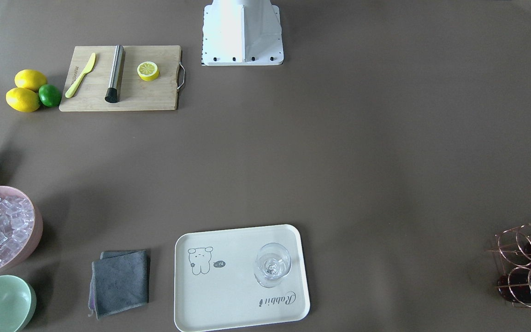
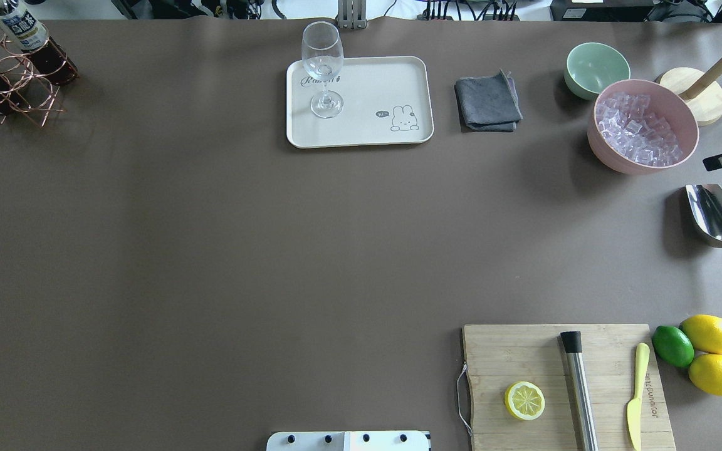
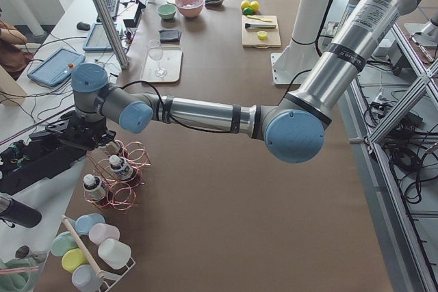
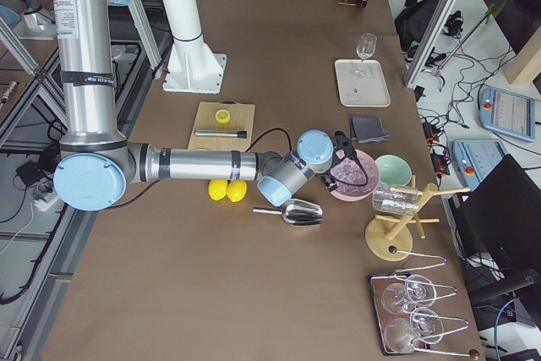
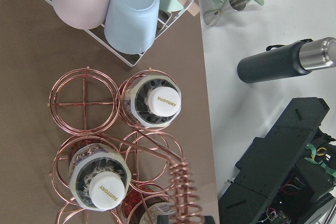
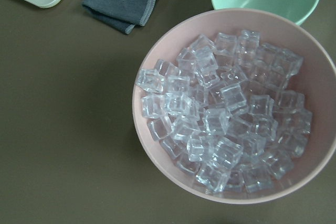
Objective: Take tea from basket to plate
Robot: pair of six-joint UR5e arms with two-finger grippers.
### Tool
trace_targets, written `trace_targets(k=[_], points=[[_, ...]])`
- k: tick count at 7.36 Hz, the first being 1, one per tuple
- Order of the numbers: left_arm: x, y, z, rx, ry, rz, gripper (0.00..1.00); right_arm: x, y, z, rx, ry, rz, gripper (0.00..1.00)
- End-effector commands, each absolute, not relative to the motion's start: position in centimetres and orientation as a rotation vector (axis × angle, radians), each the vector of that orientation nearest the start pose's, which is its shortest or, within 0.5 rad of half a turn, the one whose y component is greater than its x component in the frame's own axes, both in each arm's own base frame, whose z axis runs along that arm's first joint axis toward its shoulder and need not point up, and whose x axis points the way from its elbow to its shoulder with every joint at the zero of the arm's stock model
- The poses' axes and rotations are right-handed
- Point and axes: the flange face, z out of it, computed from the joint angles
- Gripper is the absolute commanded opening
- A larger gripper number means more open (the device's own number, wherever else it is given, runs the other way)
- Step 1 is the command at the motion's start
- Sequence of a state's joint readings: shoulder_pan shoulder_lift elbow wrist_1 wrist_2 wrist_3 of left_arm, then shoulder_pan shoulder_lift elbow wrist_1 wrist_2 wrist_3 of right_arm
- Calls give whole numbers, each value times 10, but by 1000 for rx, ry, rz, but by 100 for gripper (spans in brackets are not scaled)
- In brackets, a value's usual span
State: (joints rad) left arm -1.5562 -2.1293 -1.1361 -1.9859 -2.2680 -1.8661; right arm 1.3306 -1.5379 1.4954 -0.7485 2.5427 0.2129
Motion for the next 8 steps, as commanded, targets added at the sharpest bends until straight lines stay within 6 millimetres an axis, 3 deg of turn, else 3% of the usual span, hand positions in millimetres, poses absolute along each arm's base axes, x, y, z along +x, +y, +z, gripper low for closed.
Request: trace_targets(k=[1,2,4,5,6,8], points=[[-66,-714,428,-292,922,-1595,0,-121,-513,530,655,-1119,-594,100],[-60,-682,399,-290,974,-1629,0,-133,-516,507,725,-1132,-652,100],[-10,-583,331,-361,1000,-1659,0,-140,-520,470,811,-1143,-699,98],[25,-559,293,-422,989,-1656,0,-142,-523,448,828,-1160,-692,96],[59,-541,234,-467,1014,-1633,0,-152,-530,428,856,-1169,-710,96],[163,-524,108,-606,951,-1596,0,-165,-533,410,867,-1186,-728,96]])
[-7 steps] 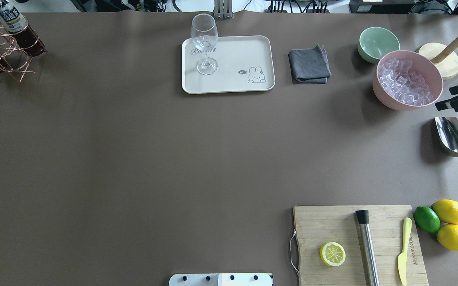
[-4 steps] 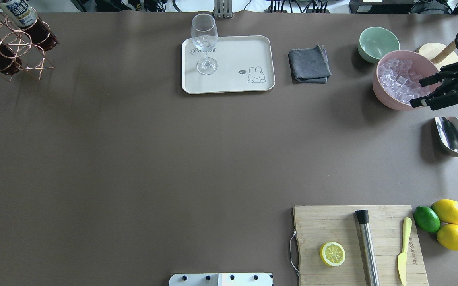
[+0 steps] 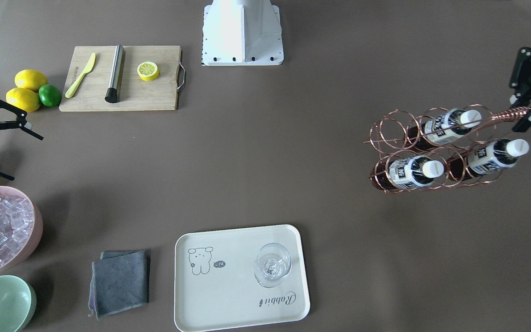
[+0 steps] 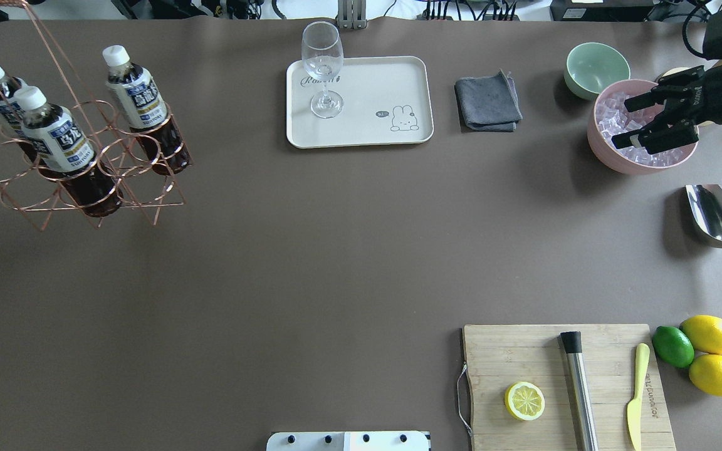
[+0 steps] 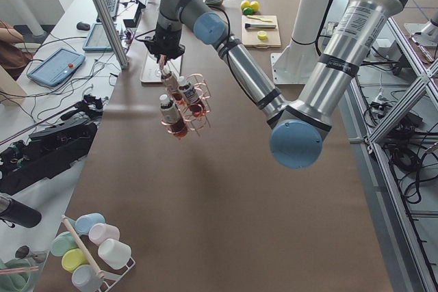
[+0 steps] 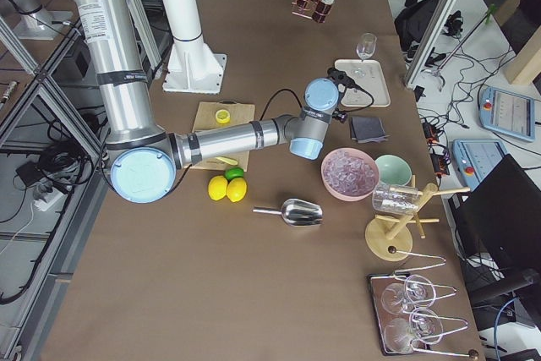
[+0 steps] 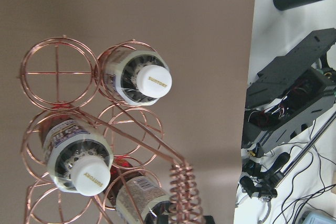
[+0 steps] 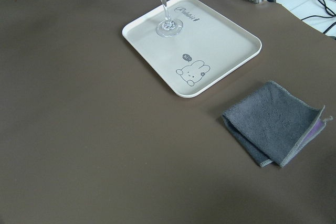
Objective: Take tea from basket to plate
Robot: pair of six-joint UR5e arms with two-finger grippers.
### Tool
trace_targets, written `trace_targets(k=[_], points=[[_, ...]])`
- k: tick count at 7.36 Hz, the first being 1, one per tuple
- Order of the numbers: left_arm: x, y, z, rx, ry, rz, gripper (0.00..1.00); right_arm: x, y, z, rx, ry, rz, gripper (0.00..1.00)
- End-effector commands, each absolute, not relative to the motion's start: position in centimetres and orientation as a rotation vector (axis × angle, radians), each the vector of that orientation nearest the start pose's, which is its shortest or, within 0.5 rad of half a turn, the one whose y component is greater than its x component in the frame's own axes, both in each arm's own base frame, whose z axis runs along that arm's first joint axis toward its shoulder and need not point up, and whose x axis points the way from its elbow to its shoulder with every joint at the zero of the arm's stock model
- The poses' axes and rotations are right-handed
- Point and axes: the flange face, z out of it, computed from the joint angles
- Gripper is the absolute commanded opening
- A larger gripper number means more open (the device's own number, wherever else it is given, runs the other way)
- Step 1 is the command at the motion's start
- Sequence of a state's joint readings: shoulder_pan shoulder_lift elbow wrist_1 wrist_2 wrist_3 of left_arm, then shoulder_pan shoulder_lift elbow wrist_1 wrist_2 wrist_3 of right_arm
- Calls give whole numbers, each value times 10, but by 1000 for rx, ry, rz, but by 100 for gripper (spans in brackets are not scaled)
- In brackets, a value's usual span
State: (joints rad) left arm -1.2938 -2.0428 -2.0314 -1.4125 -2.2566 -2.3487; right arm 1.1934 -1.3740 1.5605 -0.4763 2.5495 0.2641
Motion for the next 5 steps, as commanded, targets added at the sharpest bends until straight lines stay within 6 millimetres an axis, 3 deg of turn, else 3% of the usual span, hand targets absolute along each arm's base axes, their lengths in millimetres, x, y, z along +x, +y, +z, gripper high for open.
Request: trace_targets(k=[1,2,3,5], points=[[215,-493,57,-614,933,-1567,0,-166,-531,409,880,-1186,-744,96],[250,-467,38,-616,932,-1604,0,-173,-527,426,941,-1197,-787,94],[276,-453,30,-619,925,-1624,0,-179,-521,436,985,-1215,-820,93],[311,-444,18,-592,921,-1655,0,-189,-509,433,1067,-1232,-877,100]])
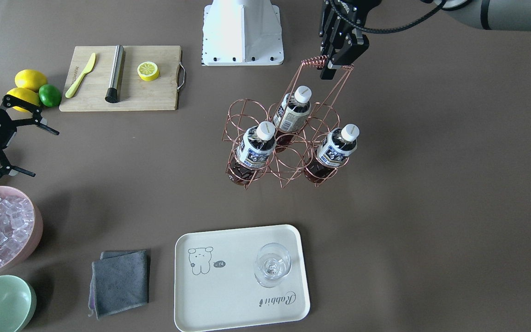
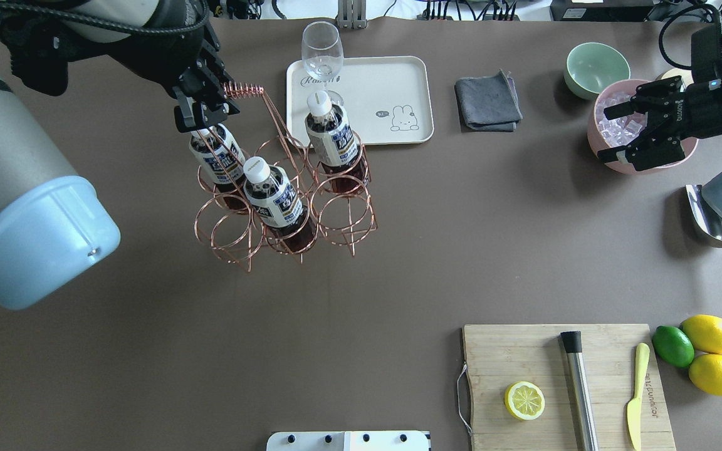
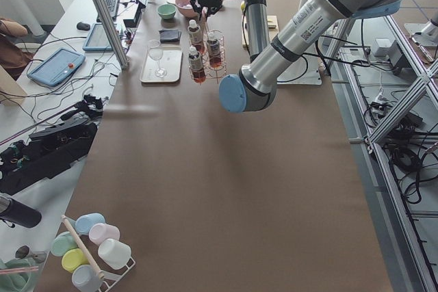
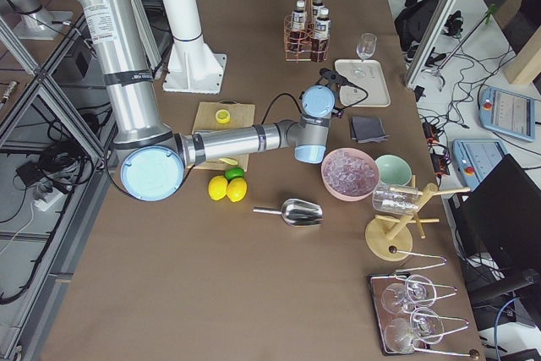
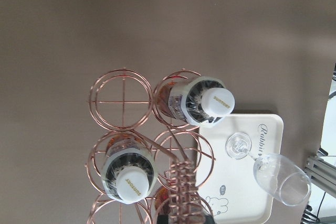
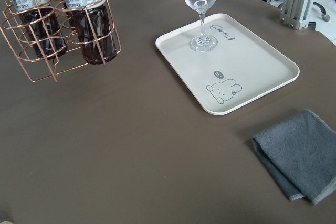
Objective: Take tea from basket to plate
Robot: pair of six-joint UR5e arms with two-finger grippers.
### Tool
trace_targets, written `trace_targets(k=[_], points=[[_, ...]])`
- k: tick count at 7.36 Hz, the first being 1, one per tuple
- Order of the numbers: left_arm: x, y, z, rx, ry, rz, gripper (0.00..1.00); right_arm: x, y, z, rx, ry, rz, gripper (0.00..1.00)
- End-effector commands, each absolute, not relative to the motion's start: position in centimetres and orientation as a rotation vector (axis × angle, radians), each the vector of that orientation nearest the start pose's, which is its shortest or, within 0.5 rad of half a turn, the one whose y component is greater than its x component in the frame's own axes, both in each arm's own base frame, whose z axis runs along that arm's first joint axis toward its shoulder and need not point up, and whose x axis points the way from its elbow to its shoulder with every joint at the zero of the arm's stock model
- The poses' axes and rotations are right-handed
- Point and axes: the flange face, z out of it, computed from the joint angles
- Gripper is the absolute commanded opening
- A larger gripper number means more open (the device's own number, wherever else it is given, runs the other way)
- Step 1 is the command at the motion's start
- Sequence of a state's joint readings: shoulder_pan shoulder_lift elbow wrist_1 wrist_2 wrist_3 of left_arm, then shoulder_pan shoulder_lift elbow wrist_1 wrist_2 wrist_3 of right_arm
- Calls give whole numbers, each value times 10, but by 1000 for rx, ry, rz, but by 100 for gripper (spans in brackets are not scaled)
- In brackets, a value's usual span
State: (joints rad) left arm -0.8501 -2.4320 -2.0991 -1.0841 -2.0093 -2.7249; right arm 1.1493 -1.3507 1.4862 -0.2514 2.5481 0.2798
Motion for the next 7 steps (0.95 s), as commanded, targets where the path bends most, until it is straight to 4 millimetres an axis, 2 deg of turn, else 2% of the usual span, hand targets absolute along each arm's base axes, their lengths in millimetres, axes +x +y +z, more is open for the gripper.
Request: trace_targets(k=[1,2,3,4,5,6,7], points=[[314,-442,17,-591,926,-1663,0,-189,-500,440,1137,-1223,-885,100],[312,-440,17,-600,926,-1673,0,-187,-497,446,1187,-1222,-896,98],[318,-437,19,-607,913,-1667,0,-196,-489,444,1257,-1237,-887,97],[321,-436,21,-611,905,-1665,0,-215,-475,450,1323,-1291,-832,97],[336,-433,27,-609,878,-1655,0,-241,-460,454,1359,-1372,-777,97],[351,-440,29,-605,849,-1660,0,-270,-444,445,1413,-1441,-711,97],[359,-438,29,-607,841,-1653,0,-288,-433,438,1465,-1485,-669,96]])
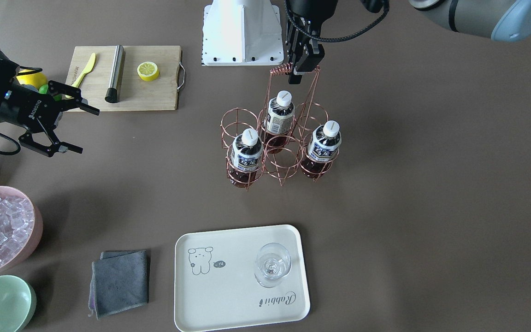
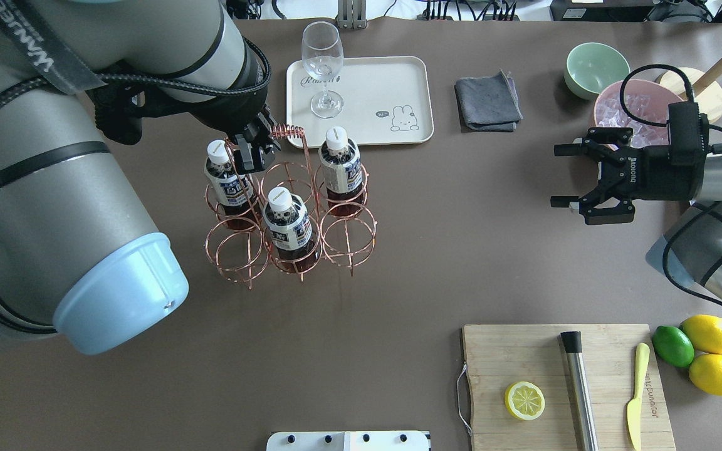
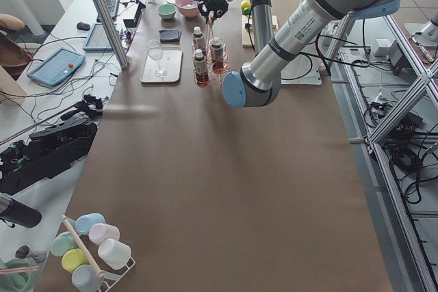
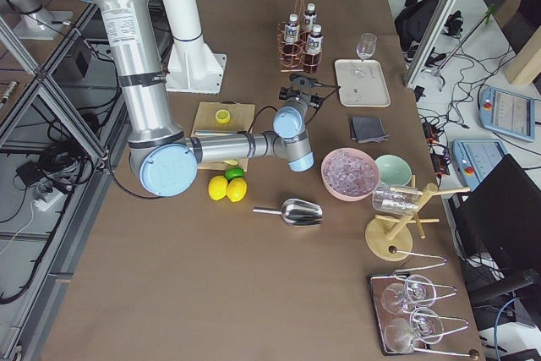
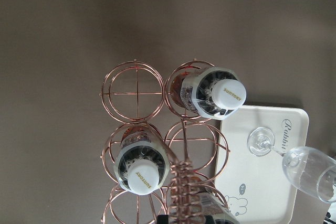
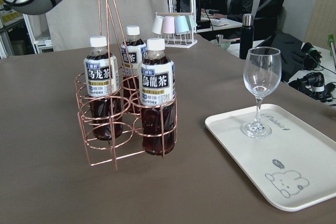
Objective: Take tea from basket to plate
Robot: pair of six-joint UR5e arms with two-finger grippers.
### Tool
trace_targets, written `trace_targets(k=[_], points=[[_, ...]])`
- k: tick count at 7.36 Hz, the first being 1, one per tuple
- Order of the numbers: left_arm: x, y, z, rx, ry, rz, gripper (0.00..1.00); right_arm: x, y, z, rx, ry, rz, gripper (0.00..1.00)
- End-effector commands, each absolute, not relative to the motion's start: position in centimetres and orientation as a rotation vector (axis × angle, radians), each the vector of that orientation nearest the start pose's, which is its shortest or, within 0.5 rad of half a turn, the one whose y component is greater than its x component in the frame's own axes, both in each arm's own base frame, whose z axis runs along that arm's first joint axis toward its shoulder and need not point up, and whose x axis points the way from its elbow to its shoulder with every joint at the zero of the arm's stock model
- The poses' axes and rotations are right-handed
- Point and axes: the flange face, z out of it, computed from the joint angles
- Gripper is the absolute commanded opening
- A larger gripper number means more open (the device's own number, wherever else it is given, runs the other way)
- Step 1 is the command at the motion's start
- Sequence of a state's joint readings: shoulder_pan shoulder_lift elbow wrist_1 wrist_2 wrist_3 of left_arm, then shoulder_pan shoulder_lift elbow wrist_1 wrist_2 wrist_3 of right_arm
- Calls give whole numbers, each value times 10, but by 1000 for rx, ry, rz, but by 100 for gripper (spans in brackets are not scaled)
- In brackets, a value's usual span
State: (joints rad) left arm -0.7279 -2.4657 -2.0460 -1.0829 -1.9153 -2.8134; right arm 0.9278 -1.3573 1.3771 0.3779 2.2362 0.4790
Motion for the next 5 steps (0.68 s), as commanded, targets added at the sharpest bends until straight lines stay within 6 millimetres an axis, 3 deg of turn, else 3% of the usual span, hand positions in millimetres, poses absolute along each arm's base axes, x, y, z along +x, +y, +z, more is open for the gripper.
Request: trace_targets(k=[1,3,4,5], points=[[358,-438,29,-612,841,-1659,0,-302,-422,434,1523,-1524,-603,96],[362,-436,31,-622,836,-1667,0,-323,-423,406,1568,-1579,-595,98],[383,-428,37,-595,847,-1670,0,-331,-425,392,1570,-1609,-594,99],[401,-417,39,-553,873,-1666,0,-347,-416,395,1538,-1630,-612,99]])
